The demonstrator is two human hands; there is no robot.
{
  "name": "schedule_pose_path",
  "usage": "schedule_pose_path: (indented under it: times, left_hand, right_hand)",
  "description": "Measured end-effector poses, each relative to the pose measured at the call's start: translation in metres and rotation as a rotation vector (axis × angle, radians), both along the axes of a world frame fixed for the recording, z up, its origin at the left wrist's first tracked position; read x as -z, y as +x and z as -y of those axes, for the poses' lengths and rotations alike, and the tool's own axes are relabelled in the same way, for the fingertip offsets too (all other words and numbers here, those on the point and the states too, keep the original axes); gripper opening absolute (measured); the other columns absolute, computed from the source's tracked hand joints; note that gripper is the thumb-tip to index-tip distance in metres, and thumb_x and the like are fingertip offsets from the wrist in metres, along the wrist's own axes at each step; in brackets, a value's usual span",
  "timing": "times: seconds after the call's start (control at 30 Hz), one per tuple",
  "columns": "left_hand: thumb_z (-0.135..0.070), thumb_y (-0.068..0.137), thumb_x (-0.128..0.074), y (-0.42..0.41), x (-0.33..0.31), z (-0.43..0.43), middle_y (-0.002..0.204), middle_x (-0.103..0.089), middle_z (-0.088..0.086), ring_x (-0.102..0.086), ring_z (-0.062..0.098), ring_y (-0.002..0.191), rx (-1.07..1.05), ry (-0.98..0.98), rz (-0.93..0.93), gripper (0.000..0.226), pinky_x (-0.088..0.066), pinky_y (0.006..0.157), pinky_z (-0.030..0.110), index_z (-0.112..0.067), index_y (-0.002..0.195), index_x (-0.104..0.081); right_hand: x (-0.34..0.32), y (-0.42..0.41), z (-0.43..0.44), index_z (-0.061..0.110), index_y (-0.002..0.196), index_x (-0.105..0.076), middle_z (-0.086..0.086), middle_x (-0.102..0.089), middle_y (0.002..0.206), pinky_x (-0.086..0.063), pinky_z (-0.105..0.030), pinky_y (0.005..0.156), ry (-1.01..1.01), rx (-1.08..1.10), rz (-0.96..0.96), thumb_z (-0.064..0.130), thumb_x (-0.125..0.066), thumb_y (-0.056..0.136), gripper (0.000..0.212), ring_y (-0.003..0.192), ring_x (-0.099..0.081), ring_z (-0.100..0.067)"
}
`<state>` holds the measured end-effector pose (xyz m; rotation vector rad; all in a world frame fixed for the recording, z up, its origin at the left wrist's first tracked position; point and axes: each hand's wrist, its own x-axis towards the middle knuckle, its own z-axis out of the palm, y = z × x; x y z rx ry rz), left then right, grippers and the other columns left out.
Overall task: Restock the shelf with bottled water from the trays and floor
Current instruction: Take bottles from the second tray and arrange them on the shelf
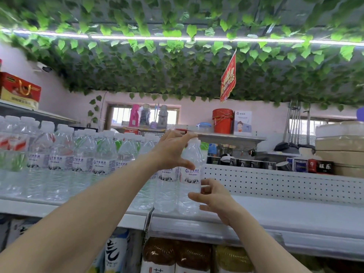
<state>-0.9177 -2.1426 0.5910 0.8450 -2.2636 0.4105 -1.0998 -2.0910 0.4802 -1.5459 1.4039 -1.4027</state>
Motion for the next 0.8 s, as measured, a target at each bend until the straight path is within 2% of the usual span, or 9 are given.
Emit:
schedule_pose_path:
  times: [0.2,0.27,0.37,0.5,0.6,0.7,0.8]
  left_hand:
    - [-0.063,0.071,-0.075,-0.001,0.009,-0.01,0.144,-0.052,-0.002,-0.026,0.022,0.143,-0.072,-0.052,-0.017,0.109,-0.02,0.116,0.038,-0.029,0.157,-0.018]
    - [-0.063,0.071,-0.075,0.001,0.017,-0.016,0.151,-0.045,0.0,-0.025,0.023,0.145,-0.086,-0.065,-0.054,0.109,-0.019,0.119,0.038,-0.027,0.157,-0.019]
    - [-0.057,0.072,-0.078,0.01,0.029,-0.031,0.153,-0.042,0.001,-0.029,0.022,0.143,-0.059,-0.038,-0.147,0.104,-0.022,0.119,0.037,-0.022,0.155,-0.027]
    - [-0.046,0.081,-0.076,0.035,0.047,-0.064,0.153,-0.04,0.005,-0.029,0.024,0.143,0.004,0.123,-0.317,0.086,-0.027,0.116,0.041,-0.02,0.151,-0.034]
    - [-0.052,0.092,-0.063,0.06,0.069,-0.089,0.155,-0.036,0.008,-0.025,0.025,0.145,-0.008,0.23,-0.36,0.073,-0.027,0.116,0.044,-0.018,0.15,-0.036]
    - [-0.055,0.098,-0.049,0.086,0.098,-0.113,0.158,-0.03,0.011,-0.021,0.027,0.148,-0.044,0.358,-0.351,0.067,-0.025,0.117,0.043,-0.016,0.151,-0.036]
    - [-0.057,0.098,-0.046,0.121,0.134,-0.139,0.155,-0.034,0.012,-0.028,0.031,0.144,-0.087,0.464,-0.336,0.069,-0.029,0.115,0.043,-0.013,0.151,-0.036]
  right_hand:
    - [-0.002,0.002,-0.005,0.021,0.128,-0.058,-0.001,-0.072,0.109,-0.058,-0.041,0.093,-0.037,0.047,-0.113,0.026,-0.085,0.082,0.054,0.101,-0.07,-0.018]
    - [-0.003,0.006,-0.011,0.018,0.136,-0.055,-0.001,-0.07,0.117,-0.056,-0.04,0.096,-0.045,0.096,-0.148,0.03,-0.083,0.084,0.061,0.105,-0.067,-0.018]
    - [-0.008,0.017,-0.034,0.017,0.146,-0.047,-0.004,-0.058,0.138,-0.048,-0.035,0.101,-0.08,0.243,-0.23,0.035,-0.079,0.087,0.07,0.123,-0.057,-0.02]
    - [-0.017,0.033,-0.071,0.018,0.148,-0.046,-0.001,-0.052,0.148,-0.041,-0.039,0.109,-0.178,0.384,-0.475,0.04,-0.074,0.091,0.068,0.135,-0.049,-0.022]
    - [-0.02,0.05,-0.098,0.02,0.149,-0.046,0.0,-0.052,0.15,-0.041,-0.044,0.112,-0.204,0.486,-0.661,0.047,-0.063,0.097,0.061,0.14,-0.043,-0.025]
    - [-0.009,0.071,-0.121,0.02,0.149,-0.046,-0.003,-0.05,0.152,-0.039,-0.046,0.113,-0.154,0.534,-0.782,0.051,-0.05,0.102,0.057,0.142,-0.04,-0.027]
    - [0.017,0.1,-0.158,0.019,0.15,-0.043,-0.009,-0.045,0.153,-0.038,-0.046,0.113,-0.056,0.538,-0.817,0.051,-0.049,0.102,0.058,0.141,-0.039,-0.03]
